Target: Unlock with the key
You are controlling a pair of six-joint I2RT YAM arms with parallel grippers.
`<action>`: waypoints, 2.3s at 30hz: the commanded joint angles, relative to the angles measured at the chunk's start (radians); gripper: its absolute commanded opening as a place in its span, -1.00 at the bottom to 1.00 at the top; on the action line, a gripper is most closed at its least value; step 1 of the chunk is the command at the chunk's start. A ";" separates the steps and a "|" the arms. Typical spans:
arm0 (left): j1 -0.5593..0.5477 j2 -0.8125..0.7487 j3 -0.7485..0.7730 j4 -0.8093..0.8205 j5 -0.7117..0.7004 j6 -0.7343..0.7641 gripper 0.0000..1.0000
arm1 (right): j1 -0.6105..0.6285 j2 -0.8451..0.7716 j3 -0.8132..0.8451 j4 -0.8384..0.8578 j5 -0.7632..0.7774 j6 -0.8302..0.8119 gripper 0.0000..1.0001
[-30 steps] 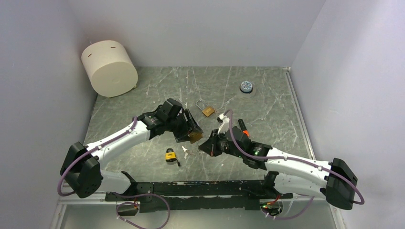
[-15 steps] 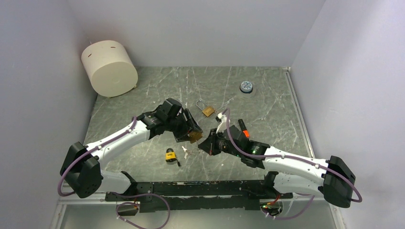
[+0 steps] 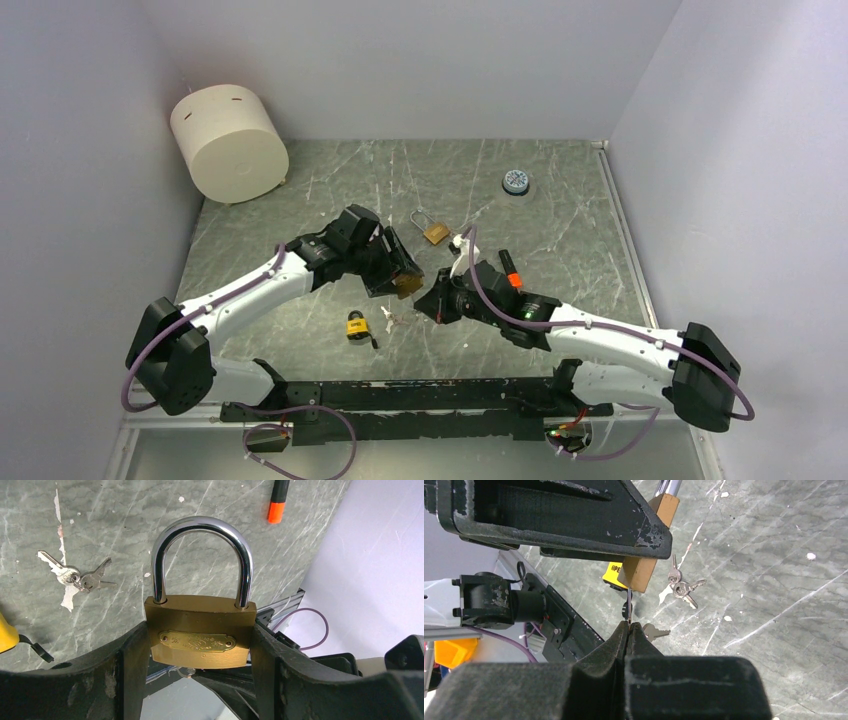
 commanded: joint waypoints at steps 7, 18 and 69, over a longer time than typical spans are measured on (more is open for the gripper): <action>-0.002 -0.013 0.010 0.136 0.097 -0.021 -0.45 | -0.018 -0.007 0.042 0.029 0.062 0.016 -1.00; -0.002 0.001 -0.007 0.152 0.101 -0.025 -0.47 | -0.117 -0.023 -0.018 0.082 0.032 0.178 -1.00; -0.010 -0.086 -0.108 0.289 0.179 -0.160 -0.69 | -0.191 0.220 0.168 0.230 0.005 0.177 -1.00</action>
